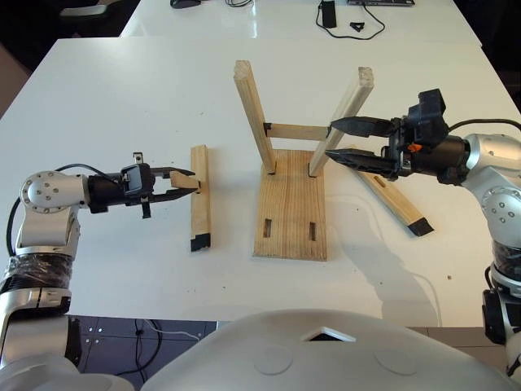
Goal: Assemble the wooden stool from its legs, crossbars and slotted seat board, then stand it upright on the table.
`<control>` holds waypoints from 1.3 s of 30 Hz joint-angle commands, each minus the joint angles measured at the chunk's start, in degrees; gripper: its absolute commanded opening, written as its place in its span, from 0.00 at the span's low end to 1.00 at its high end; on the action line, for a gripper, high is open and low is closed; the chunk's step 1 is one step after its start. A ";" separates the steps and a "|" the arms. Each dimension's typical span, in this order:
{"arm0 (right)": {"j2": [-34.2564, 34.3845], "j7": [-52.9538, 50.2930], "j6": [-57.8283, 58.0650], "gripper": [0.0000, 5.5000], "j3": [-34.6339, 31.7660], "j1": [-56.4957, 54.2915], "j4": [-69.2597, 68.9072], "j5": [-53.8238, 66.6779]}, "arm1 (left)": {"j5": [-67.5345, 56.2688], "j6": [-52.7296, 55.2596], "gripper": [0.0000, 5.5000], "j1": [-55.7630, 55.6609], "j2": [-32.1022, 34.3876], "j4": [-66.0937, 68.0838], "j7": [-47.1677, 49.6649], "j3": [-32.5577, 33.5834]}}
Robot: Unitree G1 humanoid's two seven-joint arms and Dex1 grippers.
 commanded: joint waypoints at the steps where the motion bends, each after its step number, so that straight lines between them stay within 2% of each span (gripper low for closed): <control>1: -0.84 -0.28 -0.53 0.44 0.08 0.39 -0.61 -1.08 | 0.31 7.69 0.23 3.80 3.20 -2.53 -2.86 -2.00; 7: -0.61 -0.67 -1.60 0.44 0.45 1.03 -0.64 -2.72 | -1.55 16.69 0.23 5.46 5.36 -6.81 -2.87 -2.71; 18: -0.79 -0.36 -3.01 0.44 1.73 2.31 -0.99 -4.44 | 2.09 13.23 0.23 13.61 3.18 -7.87 -0.25 -6.55; 32: -1.51 2.09 -5.03 0.44 4.35 1.32 1.91 -8.71 | 0.14 15.75 0.23 12.24 -0.17 -0.26 0.98 -9.19; 39: -1.32 2.51 -5.88 0.44 4.81 1.08 1.56 -9.81 | -3.67 18.19 0.23 14.19 -0.58 -2.13 1.52 -8.39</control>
